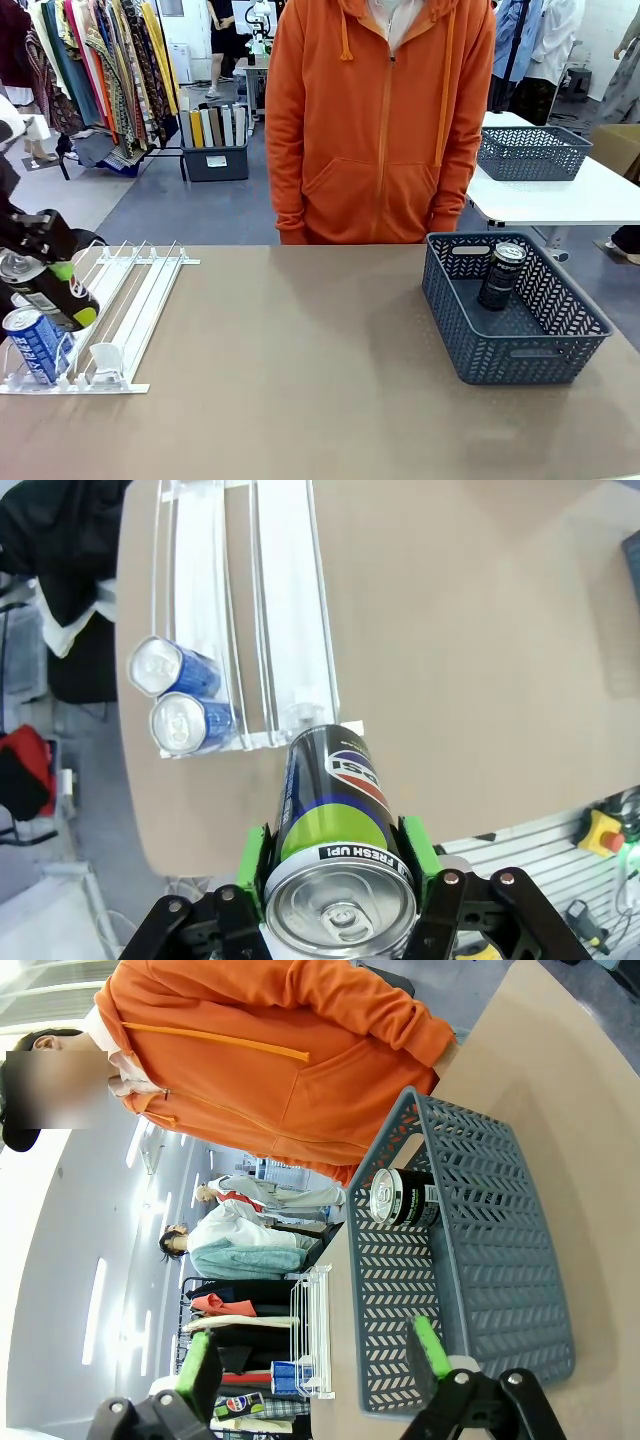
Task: Retrieve and store the cans from the dispenser.
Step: Pick up the last remaining can from one row of the Automatic Can Dispenser and place it in the middle of the table.
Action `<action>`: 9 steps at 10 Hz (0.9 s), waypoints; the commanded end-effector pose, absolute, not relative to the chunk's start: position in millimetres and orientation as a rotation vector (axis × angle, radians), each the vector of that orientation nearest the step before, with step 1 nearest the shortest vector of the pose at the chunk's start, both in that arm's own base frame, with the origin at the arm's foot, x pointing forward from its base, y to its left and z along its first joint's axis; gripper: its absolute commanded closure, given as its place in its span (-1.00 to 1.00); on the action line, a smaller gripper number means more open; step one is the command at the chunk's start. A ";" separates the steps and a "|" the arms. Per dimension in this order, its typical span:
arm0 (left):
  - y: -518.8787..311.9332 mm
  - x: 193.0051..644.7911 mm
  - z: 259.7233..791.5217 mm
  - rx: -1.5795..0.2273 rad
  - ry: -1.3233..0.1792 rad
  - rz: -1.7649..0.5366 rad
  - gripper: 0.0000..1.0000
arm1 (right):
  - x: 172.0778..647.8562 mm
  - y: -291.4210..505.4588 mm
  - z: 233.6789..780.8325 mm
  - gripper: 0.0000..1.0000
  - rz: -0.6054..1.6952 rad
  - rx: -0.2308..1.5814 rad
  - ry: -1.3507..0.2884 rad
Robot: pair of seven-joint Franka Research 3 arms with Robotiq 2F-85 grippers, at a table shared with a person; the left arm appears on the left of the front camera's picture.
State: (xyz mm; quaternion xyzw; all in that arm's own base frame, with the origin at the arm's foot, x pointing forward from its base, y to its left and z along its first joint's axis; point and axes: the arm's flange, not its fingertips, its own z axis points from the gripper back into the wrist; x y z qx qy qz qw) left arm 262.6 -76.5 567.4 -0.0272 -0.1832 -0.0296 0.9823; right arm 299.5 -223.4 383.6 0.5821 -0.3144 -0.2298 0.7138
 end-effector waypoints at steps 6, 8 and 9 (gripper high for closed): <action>-261.9 374.4 569.5 0.016 -0.369 -0.341 1.00 | 298.5 -225.0 386.9 -1.00 -0.505 1.295 -0.697; -376.2 392.7 533.6 -0.005 -0.324 -0.602 1.00 | 298.5 -225.0 386.9 -1.00 -0.505 1.295 -0.697; -415.2 390.7 507.5 0.010 -0.304 -0.692 1.00 | 298.5 -225.0 386.9 -1.00 -0.505 1.295 -0.697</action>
